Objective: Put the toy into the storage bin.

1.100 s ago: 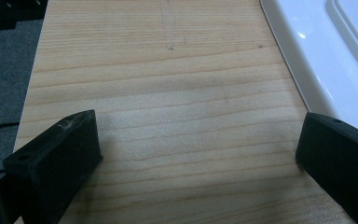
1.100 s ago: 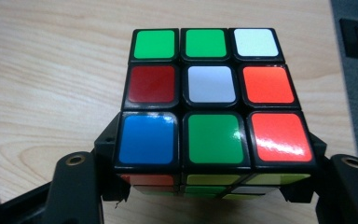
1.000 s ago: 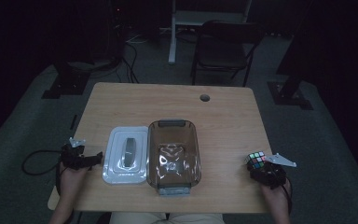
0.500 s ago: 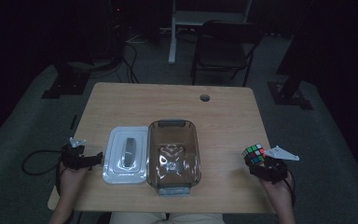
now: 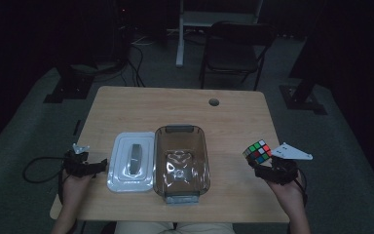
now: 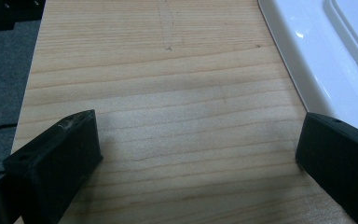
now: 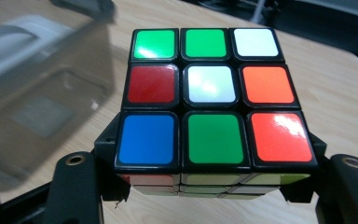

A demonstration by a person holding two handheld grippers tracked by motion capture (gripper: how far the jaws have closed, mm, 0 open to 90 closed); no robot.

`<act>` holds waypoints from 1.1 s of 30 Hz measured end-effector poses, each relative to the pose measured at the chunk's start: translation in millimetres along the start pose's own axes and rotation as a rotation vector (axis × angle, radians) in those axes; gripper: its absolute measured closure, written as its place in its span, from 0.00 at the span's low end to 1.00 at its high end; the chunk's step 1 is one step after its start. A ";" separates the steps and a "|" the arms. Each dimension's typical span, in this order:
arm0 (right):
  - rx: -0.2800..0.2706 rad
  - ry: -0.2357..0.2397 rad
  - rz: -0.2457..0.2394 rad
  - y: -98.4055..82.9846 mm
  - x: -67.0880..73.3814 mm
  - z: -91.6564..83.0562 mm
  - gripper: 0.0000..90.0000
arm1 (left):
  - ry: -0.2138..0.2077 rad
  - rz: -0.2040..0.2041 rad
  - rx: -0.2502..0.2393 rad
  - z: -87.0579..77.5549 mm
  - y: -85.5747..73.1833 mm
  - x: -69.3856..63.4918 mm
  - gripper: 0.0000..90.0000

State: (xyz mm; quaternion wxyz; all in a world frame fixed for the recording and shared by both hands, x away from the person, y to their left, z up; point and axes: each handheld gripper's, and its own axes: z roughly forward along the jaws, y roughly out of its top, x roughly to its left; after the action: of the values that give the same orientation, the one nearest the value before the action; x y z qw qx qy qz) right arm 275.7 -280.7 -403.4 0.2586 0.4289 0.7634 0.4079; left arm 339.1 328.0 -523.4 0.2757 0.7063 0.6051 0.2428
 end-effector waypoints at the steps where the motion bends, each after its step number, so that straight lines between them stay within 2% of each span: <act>1: -0.003 0.010 -0.010 3.3 2.5 -0.6 0.38 | 0.000 0.001 0.000 0.0 0.0 0.0 0.01; 11: -0.038 0.088 -0.098 35.6 21.4 -1.9 0.38 | -0.002 0.004 0.000 0.0 0.0 0.0 0.01; 18: -0.071 0.192 -0.170 59.6 38.8 -2.3 0.38 | -0.003 0.005 0.000 0.0 0.0 0.0 0.01; 21: -0.076 0.221 -0.202 67.3 47.0 -1.8 0.38 | -0.004 0.006 0.000 0.0 0.0 0.0 0.01; 33: -0.084 0.382 -0.322 91.0 80.5 5.9 0.38 | -0.005 0.009 0.000 0.0 0.0 0.1 0.01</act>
State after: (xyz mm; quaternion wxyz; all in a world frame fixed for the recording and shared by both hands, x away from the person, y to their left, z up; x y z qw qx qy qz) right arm 280.4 -181.3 -333.3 0.1889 0.2059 0.8394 0.4662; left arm 339.1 328.0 -523.4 0.2762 0.7096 0.6014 0.2420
